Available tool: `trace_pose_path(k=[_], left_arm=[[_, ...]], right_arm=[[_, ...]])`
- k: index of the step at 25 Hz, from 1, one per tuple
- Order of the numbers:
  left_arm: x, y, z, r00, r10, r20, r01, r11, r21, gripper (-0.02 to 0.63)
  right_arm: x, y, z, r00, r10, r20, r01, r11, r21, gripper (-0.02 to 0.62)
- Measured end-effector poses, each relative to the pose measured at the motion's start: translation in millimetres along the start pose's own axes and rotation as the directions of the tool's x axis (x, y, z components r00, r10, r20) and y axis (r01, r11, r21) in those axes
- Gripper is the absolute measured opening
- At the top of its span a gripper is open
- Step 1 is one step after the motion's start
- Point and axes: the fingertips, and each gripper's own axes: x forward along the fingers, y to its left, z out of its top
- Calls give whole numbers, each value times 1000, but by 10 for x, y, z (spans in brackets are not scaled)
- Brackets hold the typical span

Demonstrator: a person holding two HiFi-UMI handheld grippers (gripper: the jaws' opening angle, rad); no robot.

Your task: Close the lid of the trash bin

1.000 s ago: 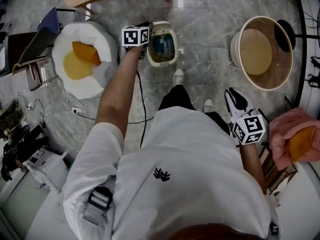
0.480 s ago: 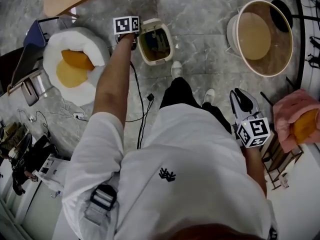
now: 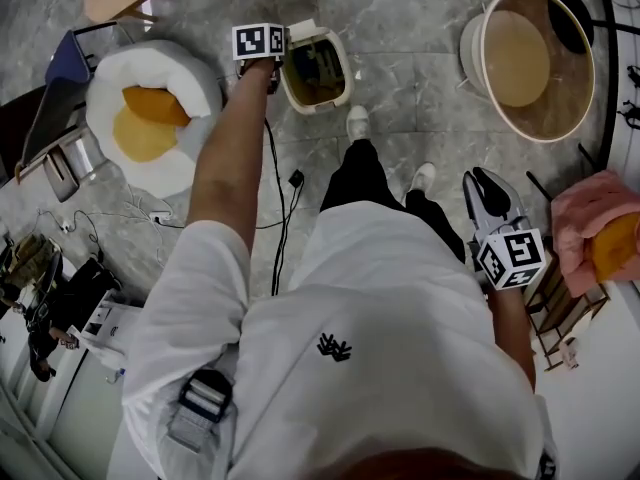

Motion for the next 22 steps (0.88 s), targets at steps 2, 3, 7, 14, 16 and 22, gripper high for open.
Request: trace_pose_path(k=[2,3,7,14,16,22], left_arm=[[-13,-38,-92,1000,-5,-4,5,1000,-10,117],[-14,-59,-143,1000,-8,-7,8,1000,-15,117],[-8,-168,-351,1000,-21,-22,20,1000,-24,117],[26,-372,-703,998,-39,-46,36,998,-59,117],[43,-401,-796,998,-42,-56,38,997,-68,117],[113,-469,-1064,995,-45,-89,38,995,-87,117]], right_arm=[[7,20,-14,1000,9,3,-9,1000,0,61],[9,27,-22,1000,13,2,-13,1000,0,61],[-6,37,-49,1000,21,4,-21,1000,0,61],[-62,23,-115,1000,28,1,-28,1000,-4,61],[-61,30,-135,1000,30,-1,-30,1000,-4,61],[-58,36,-212,999,39,-17,-39,999,-3,61]])
